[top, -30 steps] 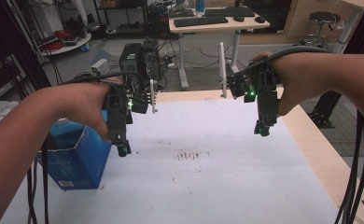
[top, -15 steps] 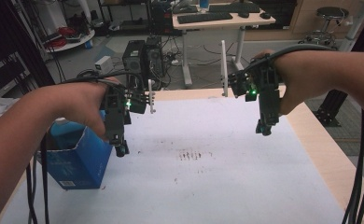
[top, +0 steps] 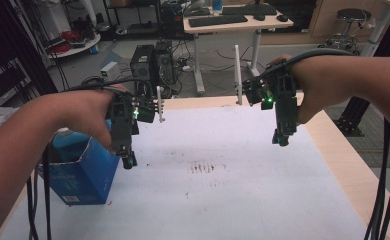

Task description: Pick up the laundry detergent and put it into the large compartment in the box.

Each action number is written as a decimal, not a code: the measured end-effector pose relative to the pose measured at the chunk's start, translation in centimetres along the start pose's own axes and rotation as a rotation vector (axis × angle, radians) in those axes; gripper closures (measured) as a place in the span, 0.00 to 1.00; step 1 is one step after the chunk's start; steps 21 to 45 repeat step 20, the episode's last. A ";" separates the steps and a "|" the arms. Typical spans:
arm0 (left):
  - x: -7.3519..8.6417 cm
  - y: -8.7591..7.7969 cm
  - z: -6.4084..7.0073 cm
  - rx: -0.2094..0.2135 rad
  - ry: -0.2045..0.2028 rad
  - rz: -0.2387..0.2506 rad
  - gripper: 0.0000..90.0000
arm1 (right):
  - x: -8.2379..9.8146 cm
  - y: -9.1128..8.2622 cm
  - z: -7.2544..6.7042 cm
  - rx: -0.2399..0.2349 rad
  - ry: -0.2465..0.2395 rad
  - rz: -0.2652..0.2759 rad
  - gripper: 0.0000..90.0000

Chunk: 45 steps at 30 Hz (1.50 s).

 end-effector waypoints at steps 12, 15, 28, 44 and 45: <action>0.0 0.0 0.1 -0.007 -0.006 -0.005 0.03 | -0.1 -0.1 -0.2 0.005 -0.006 -0.001 0.04; 0.0 0.0 0.1 -0.007 -0.003 -0.008 0.03 | -0.1 -0.1 -0.2 0.005 -0.006 0.000 0.04; -0.1 0.2 0.1 -0.007 -0.007 -0.004 0.03 | -0.1 0.0 -0.4 0.003 -0.008 0.001 0.04; -0.1 0.2 0.1 -0.007 -0.007 -0.004 0.03 | -0.1 0.0 -0.4 0.003 -0.008 0.001 0.04; -0.1 0.2 0.1 -0.007 -0.007 -0.004 0.03 | -0.1 0.0 -0.4 0.003 -0.008 0.001 0.04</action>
Point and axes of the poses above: each handheld gripper's, and its own axes: y roughly forward along the jaws, x roughly out of its underside, z roughly to its right, the point moved 2 cm from there along y, roughly forward along the jaws, and after that the axes turned 2 degrees about x, right-handed, at the moved point
